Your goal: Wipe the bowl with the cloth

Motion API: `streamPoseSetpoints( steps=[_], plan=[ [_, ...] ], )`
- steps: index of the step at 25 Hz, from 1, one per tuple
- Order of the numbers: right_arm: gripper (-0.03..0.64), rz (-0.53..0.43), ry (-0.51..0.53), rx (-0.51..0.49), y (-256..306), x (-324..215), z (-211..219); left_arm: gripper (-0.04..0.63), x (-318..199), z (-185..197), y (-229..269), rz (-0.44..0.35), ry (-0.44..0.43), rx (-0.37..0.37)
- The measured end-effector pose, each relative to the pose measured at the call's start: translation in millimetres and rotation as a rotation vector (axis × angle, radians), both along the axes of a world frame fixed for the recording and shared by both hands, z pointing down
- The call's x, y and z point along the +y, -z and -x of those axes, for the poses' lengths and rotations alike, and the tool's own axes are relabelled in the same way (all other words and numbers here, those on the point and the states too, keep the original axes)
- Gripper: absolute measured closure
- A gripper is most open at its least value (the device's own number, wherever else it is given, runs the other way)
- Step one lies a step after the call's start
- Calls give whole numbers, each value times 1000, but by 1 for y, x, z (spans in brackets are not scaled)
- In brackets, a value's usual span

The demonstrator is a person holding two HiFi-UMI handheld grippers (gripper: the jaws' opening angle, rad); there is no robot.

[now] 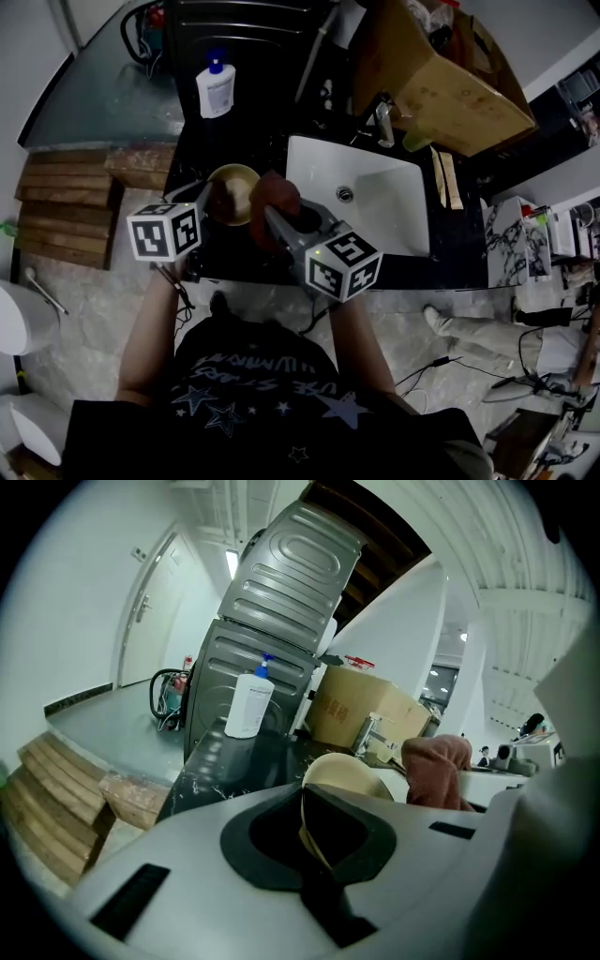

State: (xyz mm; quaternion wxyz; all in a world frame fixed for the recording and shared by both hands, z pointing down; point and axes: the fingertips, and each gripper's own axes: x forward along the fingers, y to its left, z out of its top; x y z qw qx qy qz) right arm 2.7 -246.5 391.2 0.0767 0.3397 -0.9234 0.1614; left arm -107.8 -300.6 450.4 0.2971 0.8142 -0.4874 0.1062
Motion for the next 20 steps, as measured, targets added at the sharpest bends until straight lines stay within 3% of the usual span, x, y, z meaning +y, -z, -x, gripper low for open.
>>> streamPoseSetpoints(
  steps=[4, 8, 14, 20],
  plan=[
    [548, 3, 53, 51, 1, 14, 8, 577, 12, -19, 4, -38, -5, -38],
    [548, -14, 88, 223, -10, 16, 15, 578, 20, -34, 14, -94, -9, -91],
    [548, 115, 107, 332, -36, 14, 18, 577, 31, -54, 17, -118, -51, -124],
    [548, 191, 98, 346, -49, 7, 15, 577, 37, -61, 16, -120, -86, -144]
  ],
)
